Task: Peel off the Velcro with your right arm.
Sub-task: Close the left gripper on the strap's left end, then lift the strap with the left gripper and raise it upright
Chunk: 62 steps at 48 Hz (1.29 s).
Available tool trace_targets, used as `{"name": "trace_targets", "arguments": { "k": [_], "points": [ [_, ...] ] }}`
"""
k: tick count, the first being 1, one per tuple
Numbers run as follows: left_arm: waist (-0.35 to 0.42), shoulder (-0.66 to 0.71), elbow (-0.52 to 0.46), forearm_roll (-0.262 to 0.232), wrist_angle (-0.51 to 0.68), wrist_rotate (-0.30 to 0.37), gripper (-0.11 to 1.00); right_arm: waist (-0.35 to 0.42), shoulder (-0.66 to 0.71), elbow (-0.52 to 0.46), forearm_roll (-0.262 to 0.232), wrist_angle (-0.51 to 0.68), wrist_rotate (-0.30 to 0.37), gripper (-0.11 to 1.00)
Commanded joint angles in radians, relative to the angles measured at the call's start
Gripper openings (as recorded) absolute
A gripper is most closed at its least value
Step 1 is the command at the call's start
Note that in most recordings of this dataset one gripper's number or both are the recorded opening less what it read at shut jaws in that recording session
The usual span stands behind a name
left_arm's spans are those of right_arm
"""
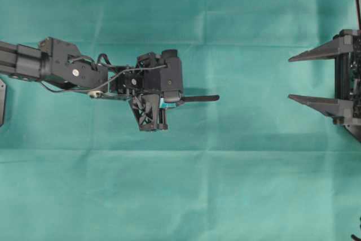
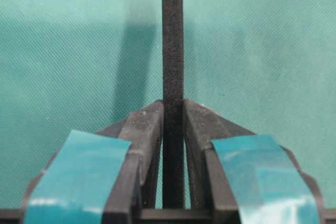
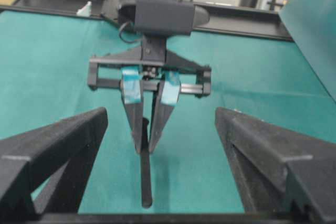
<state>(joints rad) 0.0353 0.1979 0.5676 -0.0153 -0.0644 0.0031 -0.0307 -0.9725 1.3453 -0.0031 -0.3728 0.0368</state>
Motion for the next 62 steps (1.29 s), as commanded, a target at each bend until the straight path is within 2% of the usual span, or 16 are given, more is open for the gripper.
{"name": "trace_targets", "arguments": {
  "k": [1,14,26,45,62],
  "points": [
    [-0.002,-0.069,-0.008,-0.002,0.015,0.0,0.1,-0.003,0.002,-0.014,-0.002,-0.011,0.002,0.68],
    [-0.002,-0.212,-0.009,-0.002,0.087,0.002,0.1,-0.002,-0.009,-0.029,-0.003,-0.009,0.0,0.68],
    [0.002,-0.319,0.0,-0.002,0.135,0.002,0.1,-0.002,-0.009,-0.063,-0.028,-0.005,-0.002,0.68],
    [0.008,-0.434,0.002,-0.002,0.198,0.002,0.1,-0.003,0.015,-0.11,-0.038,0.002,-0.003,0.68],
    [0.008,-0.486,0.017,-0.002,0.19,-0.008,0.1,-0.003,0.031,-0.126,-0.051,-0.003,-0.018,0.68]
  ]
}}
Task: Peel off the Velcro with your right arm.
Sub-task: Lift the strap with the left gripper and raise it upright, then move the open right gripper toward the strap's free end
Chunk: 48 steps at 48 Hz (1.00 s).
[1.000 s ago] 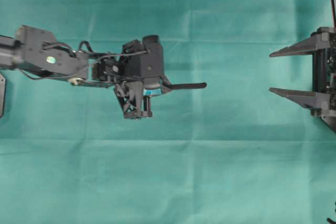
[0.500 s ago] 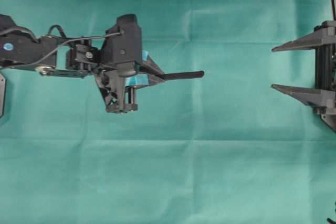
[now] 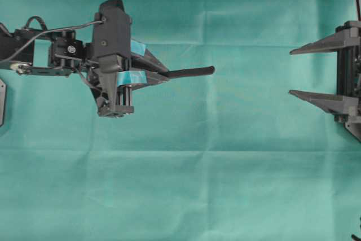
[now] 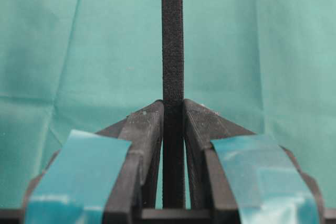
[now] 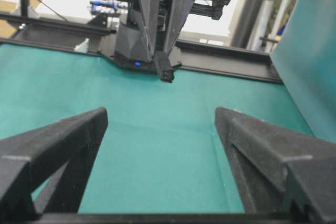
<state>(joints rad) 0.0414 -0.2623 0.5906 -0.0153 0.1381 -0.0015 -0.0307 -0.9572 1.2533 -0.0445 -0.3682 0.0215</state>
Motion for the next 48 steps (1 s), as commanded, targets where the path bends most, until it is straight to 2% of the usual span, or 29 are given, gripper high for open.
{"name": "trace_targets", "arguments": {
  "k": [1,9,16,24,36,42,48],
  "points": [
    [0.002,-0.028,-0.005,-0.003,-0.012,-0.005,0.1,-0.003,0.02,-0.035,-0.014,-0.008,-0.005,0.68],
    [0.003,-0.044,0.008,-0.006,-0.046,-0.041,0.1,-0.002,0.069,-0.063,-0.063,-0.02,-0.037,0.68],
    [0.003,-0.067,0.035,-0.006,-0.12,-0.104,0.1,-0.003,0.12,-0.098,-0.067,-0.032,-0.094,0.67],
    [0.002,-0.098,0.091,-0.008,-0.216,-0.195,0.1,-0.017,0.195,-0.138,-0.066,-0.058,-0.206,0.67],
    [0.003,-0.149,0.193,-0.006,-0.376,-0.347,0.1,-0.048,0.345,-0.181,-0.066,-0.213,-0.396,0.67],
    [0.002,-0.172,0.241,-0.006,-0.446,-0.403,0.1,-0.066,0.436,-0.216,-0.064,-0.278,-0.468,0.67],
    [0.003,-0.189,0.281,-0.008,-0.491,-0.44,0.1,-0.075,0.52,-0.255,-0.061,-0.337,-0.506,0.67]
  ]
}}
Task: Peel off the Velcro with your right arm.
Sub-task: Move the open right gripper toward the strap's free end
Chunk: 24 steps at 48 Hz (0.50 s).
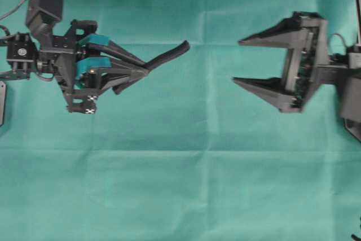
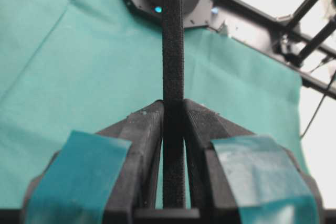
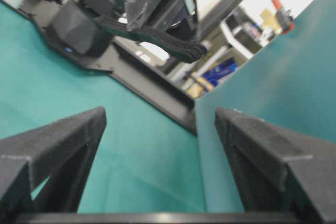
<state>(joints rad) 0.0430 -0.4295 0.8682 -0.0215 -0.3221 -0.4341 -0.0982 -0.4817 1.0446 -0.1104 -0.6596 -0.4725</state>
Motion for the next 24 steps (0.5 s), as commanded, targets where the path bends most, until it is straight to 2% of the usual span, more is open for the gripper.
{"name": "trace_targets", "arguments": {
  "k": [1,13,24],
  "points": [
    [0.002,-0.025,0.006,-0.002,-0.035,-0.011,0.1,-0.009,0.058,-0.052,0.003,-0.057,-0.017,0.67],
    [0.002,-0.044,0.034,-0.002,-0.043,-0.014,0.1,-0.017,0.196,-0.132,0.003,-0.137,-0.069,0.67],
    [0.002,-0.046,0.041,0.0,-0.043,-0.015,0.1,-0.023,0.268,-0.192,0.003,-0.17,-0.094,0.67]
  ]
}}
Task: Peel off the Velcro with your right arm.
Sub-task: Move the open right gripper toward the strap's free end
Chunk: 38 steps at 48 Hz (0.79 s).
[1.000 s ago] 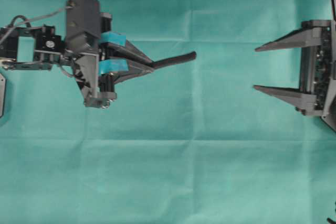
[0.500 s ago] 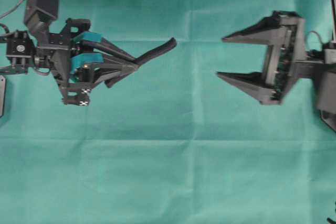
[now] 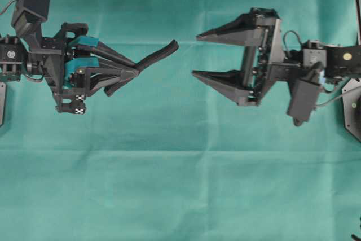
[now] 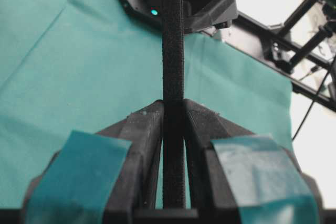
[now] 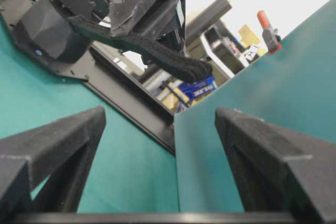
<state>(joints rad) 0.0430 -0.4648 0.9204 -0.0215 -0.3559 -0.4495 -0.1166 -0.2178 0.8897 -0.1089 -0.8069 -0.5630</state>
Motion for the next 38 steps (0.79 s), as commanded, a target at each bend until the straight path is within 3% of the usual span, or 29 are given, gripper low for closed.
{"name": "trace_targets", "arguments": {
  "k": [1,31,38],
  "points": [
    [0.0,-0.011,-0.009,0.0,-0.009,0.0,0.1,-0.005,0.012,-0.043,0.002,-0.028,-0.005,0.67],
    [0.011,-0.011,-0.008,-0.002,-0.009,0.002,0.1,-0.005,0.084,-0.072,-0.003,-0.092,-0.009,0.67],
    [0.011,-0.011,-0.008,0.0,-0.009,0.002,0.1,-0.005,0.084,-0.072,-0.008,-0.095,-0.009,0.62]
  ]
}}
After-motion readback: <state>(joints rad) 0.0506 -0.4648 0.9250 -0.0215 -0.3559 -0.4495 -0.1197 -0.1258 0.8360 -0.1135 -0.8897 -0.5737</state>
